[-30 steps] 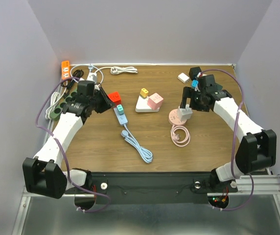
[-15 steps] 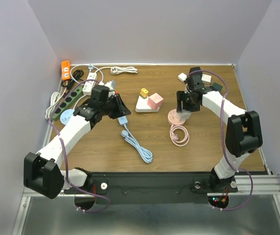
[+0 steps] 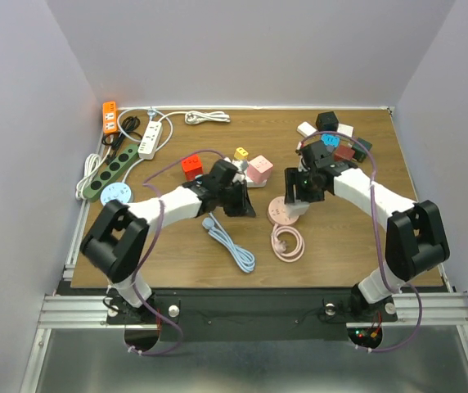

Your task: Pull the plug off the socket

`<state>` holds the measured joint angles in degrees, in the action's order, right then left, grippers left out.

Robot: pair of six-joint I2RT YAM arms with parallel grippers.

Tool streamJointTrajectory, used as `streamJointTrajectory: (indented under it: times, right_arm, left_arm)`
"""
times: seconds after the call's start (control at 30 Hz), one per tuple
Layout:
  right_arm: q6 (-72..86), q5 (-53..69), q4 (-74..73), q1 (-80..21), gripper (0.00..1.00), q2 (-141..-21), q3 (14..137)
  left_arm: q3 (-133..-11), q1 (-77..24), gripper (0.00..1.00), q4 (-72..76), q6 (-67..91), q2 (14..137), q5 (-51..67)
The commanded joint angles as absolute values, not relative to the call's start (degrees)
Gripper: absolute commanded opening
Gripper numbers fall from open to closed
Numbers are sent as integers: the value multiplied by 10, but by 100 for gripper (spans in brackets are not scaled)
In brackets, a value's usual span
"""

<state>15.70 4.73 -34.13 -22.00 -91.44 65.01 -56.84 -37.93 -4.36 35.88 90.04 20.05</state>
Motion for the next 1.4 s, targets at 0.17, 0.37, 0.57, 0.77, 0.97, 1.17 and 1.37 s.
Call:
streamJointTrajectory:
  times: [0.17, 0.37, 0.57, 0.77, 0.97, 1.17, 1.37]
  right_arm:
    - [229, 38, -375, -277, 1, -882, 646]
    - [257, 18, -380, -289, 0, -902, 652]
    - [273, 11, -381, -296, 0, -916, 662]
    - [287, 5, -384, -299, 1, -928, 682]
    - [292, 5, -392, -304, 0, -937, 694]
    - [321, -52, -417, -307, 0, -883, 724]
    - [326, -84, -453, -307, 0, -858, 793]
  left_arm:
    - [-612, -436, 0, 85, 392, 999, 223]
    - [-633, -456, 0, 86, 397, 1018, 214]
    - [-622, -464, 0, 110, 413, 1028, 198]
    - [-631, -464, 0, 46, 424, 1090, 131]
    - [-642, -462, 0, 8, 425, 1132, 91]
    - [-647, -462, 0, -22, 429, 1172, 88]
    - [-641, -462, 0, -25, 427, 1194, 100]
